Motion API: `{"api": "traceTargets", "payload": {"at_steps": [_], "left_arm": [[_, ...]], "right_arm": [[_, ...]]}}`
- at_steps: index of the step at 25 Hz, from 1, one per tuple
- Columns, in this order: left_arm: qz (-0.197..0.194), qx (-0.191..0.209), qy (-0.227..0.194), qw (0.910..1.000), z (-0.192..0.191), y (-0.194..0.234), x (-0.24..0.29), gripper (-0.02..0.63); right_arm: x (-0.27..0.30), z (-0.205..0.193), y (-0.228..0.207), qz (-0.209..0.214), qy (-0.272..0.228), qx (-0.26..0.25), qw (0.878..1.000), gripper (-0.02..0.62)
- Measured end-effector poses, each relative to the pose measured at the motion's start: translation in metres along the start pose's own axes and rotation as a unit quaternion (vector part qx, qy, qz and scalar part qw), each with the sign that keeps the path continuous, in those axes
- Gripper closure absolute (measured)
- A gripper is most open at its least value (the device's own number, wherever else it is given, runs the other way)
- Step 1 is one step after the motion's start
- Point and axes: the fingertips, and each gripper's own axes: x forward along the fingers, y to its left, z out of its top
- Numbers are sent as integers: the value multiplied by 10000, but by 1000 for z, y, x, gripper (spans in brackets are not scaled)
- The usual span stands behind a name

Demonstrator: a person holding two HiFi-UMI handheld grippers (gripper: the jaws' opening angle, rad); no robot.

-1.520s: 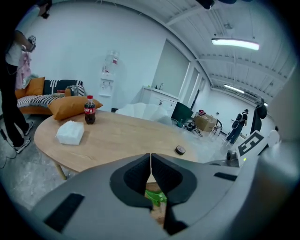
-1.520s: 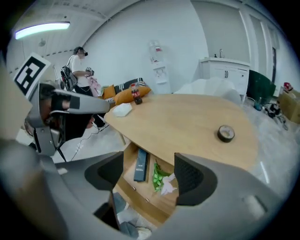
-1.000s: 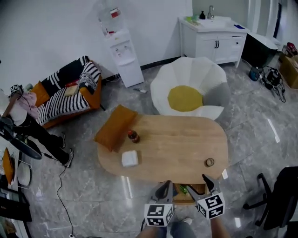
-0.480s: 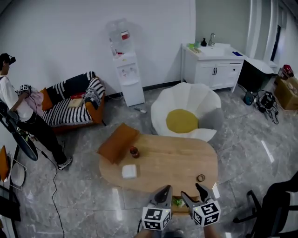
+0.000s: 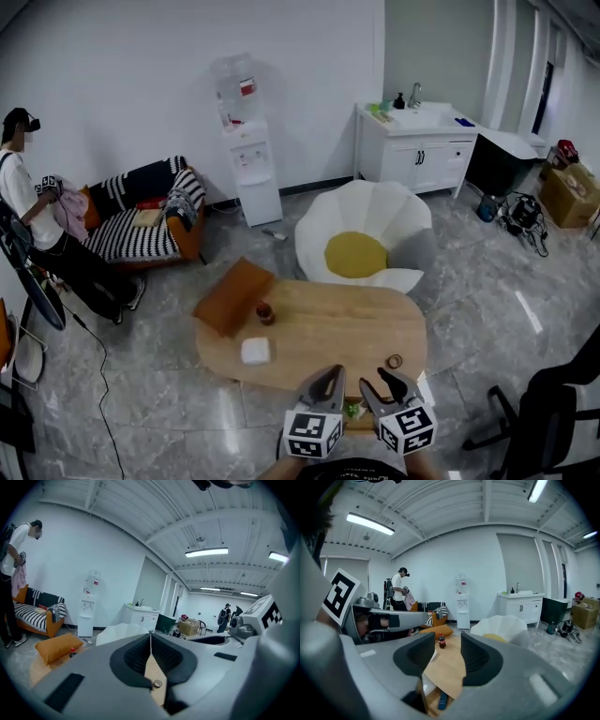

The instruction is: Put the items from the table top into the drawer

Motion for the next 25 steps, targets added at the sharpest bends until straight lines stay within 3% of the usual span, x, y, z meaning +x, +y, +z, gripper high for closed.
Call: {"api": "traceTargets", "payload": {"at_steps": [4,9,12,25], "left_arm": [[-135,49,-46,9999,6,-15,0,591],[-255,126,-20,9996,3,-27,-1,591],[-331,175,-24,9993,3,-29,-2,591],[-476,220,95,9986,-4,-23,3,591]], "right_arm": [[-8,12,1,-140,-177,-63,9997,500],[-12,9,2,-251,-132,-183,9994,515],[-14,13,0,-419,-254,-197,9986,581],[-8,17,-6,-819,-262,-283,9959,592]]}}
